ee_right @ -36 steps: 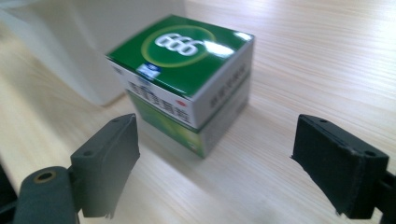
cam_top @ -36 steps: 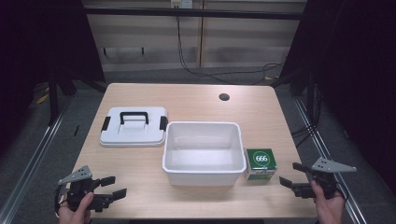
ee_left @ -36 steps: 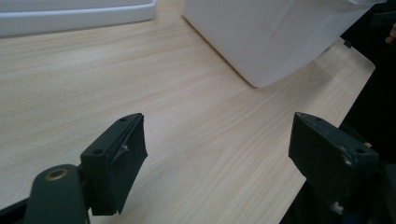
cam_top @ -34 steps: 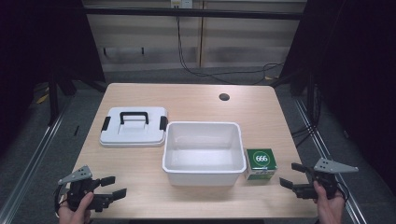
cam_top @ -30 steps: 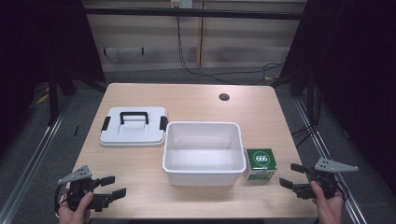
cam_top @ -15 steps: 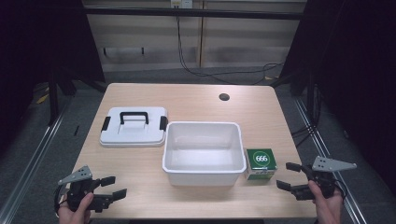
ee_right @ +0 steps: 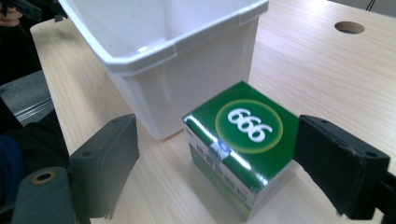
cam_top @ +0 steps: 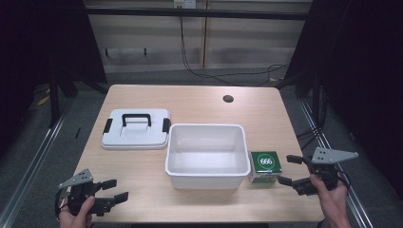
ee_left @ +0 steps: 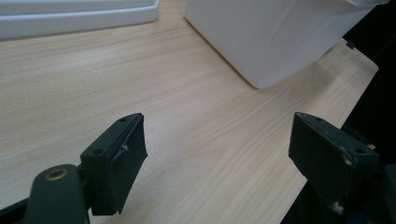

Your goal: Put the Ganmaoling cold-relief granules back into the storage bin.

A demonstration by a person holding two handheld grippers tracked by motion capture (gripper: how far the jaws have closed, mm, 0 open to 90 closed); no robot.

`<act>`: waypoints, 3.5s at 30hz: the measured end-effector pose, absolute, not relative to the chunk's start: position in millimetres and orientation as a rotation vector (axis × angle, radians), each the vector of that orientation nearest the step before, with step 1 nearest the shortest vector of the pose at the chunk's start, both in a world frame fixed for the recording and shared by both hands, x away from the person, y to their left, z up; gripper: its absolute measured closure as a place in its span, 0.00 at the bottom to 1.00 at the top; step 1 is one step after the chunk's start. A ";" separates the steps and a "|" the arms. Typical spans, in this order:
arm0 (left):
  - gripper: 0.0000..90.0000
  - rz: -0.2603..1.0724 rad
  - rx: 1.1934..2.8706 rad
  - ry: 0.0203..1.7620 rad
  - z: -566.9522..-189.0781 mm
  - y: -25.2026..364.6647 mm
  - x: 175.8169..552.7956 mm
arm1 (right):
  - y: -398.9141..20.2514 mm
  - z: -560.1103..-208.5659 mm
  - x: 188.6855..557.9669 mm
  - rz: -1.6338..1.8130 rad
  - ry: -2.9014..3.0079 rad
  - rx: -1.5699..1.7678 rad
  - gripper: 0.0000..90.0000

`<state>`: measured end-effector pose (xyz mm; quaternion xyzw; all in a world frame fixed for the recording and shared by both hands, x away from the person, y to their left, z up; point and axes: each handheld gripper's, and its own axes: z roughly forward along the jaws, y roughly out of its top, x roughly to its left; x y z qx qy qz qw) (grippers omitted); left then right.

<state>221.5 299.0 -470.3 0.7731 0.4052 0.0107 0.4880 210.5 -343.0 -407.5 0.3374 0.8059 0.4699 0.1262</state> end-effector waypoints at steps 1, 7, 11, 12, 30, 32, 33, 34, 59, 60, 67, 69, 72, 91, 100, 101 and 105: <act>0.21 0.028 1.879 0.982 -470.4 299.3 221.6 | -342.1 -404.7 213.2 1.368 2.357 0.981 0.15; 0.21 0.027 1.876 0.984 -470.5 299.6 221.7 | -338.4 -390.9 227.0 1.328 2.393 1.034 0.15; 0.21 0.024 1.875 0.983 -470.3 299.4 221.2 | -333.8 -386.2 235.0 1.256 2.478 1.019 0.15; 0.21 0.024 1.877 0.982 -470.3 299.5 221.3 | -332.6 -385.4 236.8 1.240 2.501 0.997 0.15; 0.21 0.022 1.874 0.983 -470.4 299.6 221.3 | -303.8 -368.6 263.7 1.100 2.750 0.726 0.19; 0.21 0.021 1.874 0.984 -470.6 299.6 221.5 | -301.5 -367.3 267.0 1.065 2.764 0.708 0.18; 0.21 0.022 1.876 0.982 -470.6 299.7 221.6 | -300.6 -366.5 268.4 1.053 2.771 0.705 0.18; 0.21 0.021 1.878 0.978 -470.5 299.7 221.7 | -299.7 -365.7 269.9 1.032 2.782 0.683 0.18; 0.21 0.020 1.884 0.982 -470.9 299.2 222.0 | -276.5 -385.6 304.7 0.547 3.021 0.477 0.10; 0.21 0.020 1.885 0.982 -470.9 299.1 222.0 | -276.1 -386.2 305.6 0.535 3.022 0.471 0.10; 0.21 0.016 1.886 0.981 -471.3 298.9 222.4 | -268.5 -396.3 309.5 0.397 3.083 0.416 0.10; 0.21 0.015 1.884 0.982 -471.4 298.8 222.2 | -265.2 -400.2 310.7 0.357 3.095 0.389 0.10; 0.21 0.017 1.885 0.982 -471.5 299.0 222.4 | -263.0 -401.0 313.6 0.364 3.083 0.373 0.10; 0.21 0.008 1.890 0.981 -472.2 298.3 222.7 | -252.7 -417.9 326.3 0.180 3.157 0.241 0.11; 0.21 0.007 1.890 0.982 -472.2 298.2 222.7 | -252.2 -421.1 326.1 0.132 3.161 0.209 0.14; 0.21 0.008 1.891 0.981 -472.1 298.3 222.7 | -252.1 -421.3 326.1 0.131 3.160 0.209 0.15; 0.21 0.011 1.890 0.981 -471.8 298.7 222.6 | -251.5 -421.5 326.1 0.127 3.160 0.214 0.17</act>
